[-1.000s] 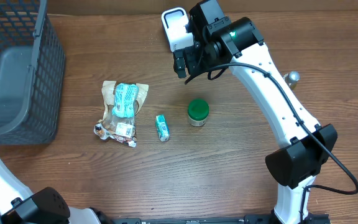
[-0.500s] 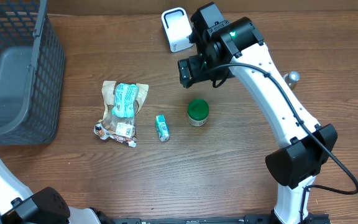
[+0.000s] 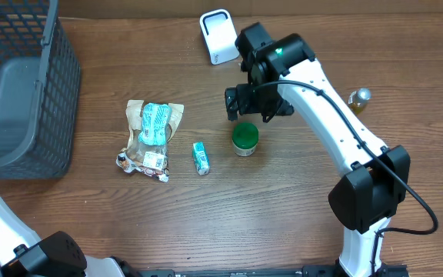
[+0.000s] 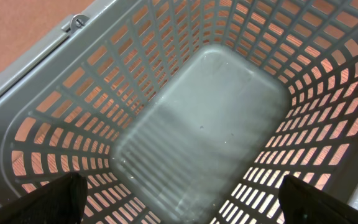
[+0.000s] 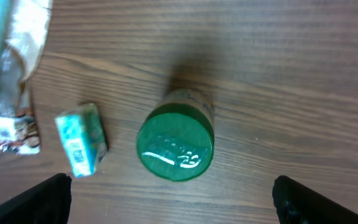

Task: Scan the item barcode
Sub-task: 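Lower the right gripper over the green cap of the jar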

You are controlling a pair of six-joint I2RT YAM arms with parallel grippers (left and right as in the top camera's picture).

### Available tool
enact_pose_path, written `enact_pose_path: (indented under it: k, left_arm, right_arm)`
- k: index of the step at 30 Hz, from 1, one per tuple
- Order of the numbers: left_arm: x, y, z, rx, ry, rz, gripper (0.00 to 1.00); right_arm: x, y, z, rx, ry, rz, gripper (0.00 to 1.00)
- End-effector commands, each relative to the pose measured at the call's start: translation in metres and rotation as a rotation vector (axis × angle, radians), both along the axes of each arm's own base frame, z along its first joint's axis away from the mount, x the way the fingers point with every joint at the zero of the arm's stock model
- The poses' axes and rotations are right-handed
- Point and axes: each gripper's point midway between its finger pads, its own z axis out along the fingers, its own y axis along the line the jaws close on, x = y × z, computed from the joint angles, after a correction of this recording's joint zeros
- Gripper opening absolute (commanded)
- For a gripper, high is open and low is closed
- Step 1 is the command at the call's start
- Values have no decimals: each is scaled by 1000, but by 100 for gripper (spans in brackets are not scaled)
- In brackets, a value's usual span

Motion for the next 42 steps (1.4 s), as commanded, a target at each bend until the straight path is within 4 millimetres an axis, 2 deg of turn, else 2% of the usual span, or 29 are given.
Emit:
enact_pose_path:
  k: [1,7,12,16,20,24,28,31,35,42]
  left_arm:
    - [3,0,4,12,-4,-21,100]
    - [3,0,4,12,-4,-21,100]
    - [3,0,4,12,-4,-21,99]
    - [3,0,4,12,-4,-21,100]
    - [3,0,4,12,-4,-21,99]
    - [3,0,4,12,-4,-21,100]
    - [3,0,4,12,-4,-21,100]
    - [3,0,4,12,-4,-21,99]
    - [3,0,4,12,-4,-21,100]
    - [3,0,4,12,-4,-21,100]
  right_arm:
    - [-4,-3,-18,-9,32,-82,100]
    - [-9,-2,-54,-16,48,-102,100]
    - [-14,1,-72,-39,44,-109,100]
    - [-14,3,-78,-66,17,-115,100]
    - [-13,11,-79,-67,-9,-101,100]
    - [-10,7,-78,-128,-55,-138,100]
    - [-12,12,-78,-145,-74,-120,99]
    - [-14,15,-79,-155,-79,-108,95]
    - [-11,10,-80,-197,-106,-108,83]
    - [-14,6,-86,-222,-88,-105,70]
